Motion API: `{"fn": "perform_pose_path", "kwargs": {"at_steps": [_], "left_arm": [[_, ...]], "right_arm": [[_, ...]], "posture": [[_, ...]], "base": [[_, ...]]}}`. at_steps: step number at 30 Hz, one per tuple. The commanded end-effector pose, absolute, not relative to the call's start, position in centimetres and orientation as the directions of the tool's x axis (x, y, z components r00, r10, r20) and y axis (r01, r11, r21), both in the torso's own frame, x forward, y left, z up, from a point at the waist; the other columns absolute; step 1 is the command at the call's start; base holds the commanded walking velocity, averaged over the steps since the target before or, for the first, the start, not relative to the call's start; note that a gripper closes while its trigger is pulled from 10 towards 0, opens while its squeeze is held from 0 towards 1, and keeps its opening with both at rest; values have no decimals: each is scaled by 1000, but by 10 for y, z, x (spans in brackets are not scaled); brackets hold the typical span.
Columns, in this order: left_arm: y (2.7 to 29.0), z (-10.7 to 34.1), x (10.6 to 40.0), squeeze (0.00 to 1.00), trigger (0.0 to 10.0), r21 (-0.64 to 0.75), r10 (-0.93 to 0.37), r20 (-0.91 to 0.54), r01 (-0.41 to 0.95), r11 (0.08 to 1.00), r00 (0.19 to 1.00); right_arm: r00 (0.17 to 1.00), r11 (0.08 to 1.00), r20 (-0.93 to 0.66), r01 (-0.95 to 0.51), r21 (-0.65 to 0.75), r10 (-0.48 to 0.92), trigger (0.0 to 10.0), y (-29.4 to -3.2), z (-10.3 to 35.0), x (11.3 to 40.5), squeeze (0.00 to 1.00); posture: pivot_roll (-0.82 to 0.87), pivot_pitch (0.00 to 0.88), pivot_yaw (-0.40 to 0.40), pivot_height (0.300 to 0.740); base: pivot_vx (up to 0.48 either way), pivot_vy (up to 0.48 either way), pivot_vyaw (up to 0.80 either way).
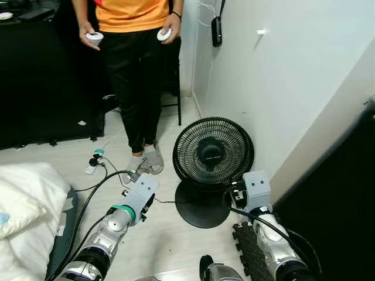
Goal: Clean up the room
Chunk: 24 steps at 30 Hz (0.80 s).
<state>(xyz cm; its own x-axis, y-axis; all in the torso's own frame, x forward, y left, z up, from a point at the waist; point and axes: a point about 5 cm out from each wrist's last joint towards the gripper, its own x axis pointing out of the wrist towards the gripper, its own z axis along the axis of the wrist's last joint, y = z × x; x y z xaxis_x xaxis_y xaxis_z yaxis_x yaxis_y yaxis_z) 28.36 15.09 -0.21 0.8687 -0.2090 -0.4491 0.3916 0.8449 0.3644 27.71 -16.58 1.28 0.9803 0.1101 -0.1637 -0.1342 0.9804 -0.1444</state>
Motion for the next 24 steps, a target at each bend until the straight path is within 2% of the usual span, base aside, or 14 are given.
{"fn": "perform_pose_path", "kwargs": {"at_steps": [1, 18, 24], "left_arm": [[154, -8, 278, 0, 10000, 356, -194, -474, 388, 850, 859], [155, -8, 279, 0, 10000, 362, -192, -472, 388, 848, 860], [155, -8, 279, 0, 10000, 359, -194, -470, 387, 849, 861]], "right_arm": [[977, 979, -183, -141, -147, 113, 10000, -165, 8, 273, 0], [977, 979, -186, -137, -148, 109, 10000, -165, 8, 273, 0], [973, 975, -190, -160, -156, 129, 10000, -164, 7, 273, 0]], "posture": [[-58, 0, 50, 740], [-58, 0, 53, 740], [-57, 0, 53, 740]], "base": [[-465, 0, 0], [-449, 0, 0], [-100, 0, 0]]}}
